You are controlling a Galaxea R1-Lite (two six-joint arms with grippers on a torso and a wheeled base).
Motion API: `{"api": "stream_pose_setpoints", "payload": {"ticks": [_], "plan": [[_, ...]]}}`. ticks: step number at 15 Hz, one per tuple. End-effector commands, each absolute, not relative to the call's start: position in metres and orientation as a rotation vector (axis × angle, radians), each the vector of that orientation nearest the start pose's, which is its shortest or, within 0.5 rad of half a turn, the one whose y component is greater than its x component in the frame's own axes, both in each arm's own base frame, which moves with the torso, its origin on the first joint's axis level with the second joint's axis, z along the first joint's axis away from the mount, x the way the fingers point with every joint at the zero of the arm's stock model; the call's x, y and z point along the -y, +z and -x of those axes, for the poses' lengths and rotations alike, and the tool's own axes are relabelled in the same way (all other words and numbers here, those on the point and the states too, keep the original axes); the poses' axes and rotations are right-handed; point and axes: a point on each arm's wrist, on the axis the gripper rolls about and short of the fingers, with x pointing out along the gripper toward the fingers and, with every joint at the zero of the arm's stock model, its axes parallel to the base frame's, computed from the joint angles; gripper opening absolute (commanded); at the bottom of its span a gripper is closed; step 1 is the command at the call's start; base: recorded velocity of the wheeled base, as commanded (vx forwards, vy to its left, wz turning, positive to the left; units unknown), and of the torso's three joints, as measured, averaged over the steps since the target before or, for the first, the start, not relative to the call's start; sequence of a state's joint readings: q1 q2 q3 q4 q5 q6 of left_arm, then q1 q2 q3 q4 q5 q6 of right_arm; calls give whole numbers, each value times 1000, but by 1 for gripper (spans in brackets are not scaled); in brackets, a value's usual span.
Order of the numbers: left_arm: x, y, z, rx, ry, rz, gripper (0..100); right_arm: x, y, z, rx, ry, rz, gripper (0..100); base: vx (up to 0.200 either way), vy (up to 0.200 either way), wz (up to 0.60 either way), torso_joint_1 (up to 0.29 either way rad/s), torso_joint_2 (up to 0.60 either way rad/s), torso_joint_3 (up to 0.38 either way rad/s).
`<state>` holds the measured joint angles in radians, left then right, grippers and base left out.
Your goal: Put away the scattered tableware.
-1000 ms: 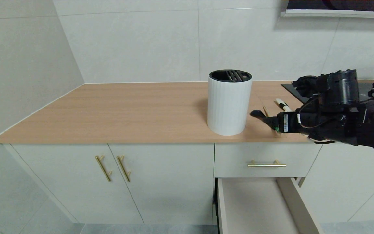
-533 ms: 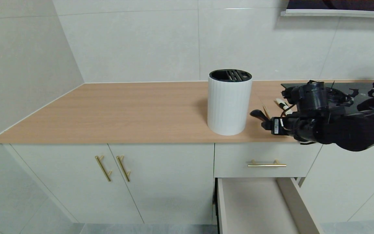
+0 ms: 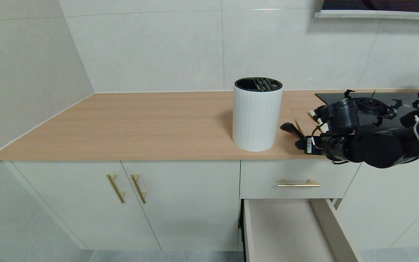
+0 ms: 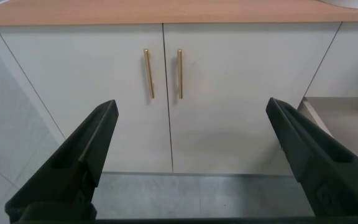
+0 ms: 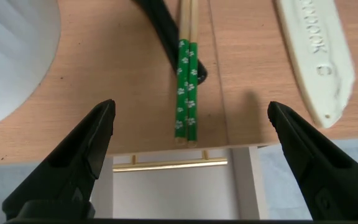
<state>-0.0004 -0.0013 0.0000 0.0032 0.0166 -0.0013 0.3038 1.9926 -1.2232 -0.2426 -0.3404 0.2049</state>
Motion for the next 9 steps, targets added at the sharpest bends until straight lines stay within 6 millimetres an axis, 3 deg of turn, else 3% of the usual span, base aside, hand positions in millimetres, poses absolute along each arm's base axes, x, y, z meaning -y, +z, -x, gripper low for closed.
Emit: {"api": "stream_pose_setpoints", "payload": {"ticks": [1, 5, 6, 9], "plan": [[0, 75, 23, -3, 17, 2, 100, -109, 153, -374, -499, -89, -38, 100, 0, 0, 0, 0, 0, 0], [0, 75, 23, -3, 17, 2, 100, -109, 152, -374, -502, -90, -39, 100, 0, 0, 0, 0, 0, 0], [0, 75, 23, -3, 17, 2, 100, -109, 151, -374, -503, -90, -38, 0, 0, 0, 0, 0, 0, 0], [0, 75, 23, -3, 17, 2, 100, -110, 146, -376, -515, -92, -35, 0, 0, 0, 0, 0, 0, 0]]}}
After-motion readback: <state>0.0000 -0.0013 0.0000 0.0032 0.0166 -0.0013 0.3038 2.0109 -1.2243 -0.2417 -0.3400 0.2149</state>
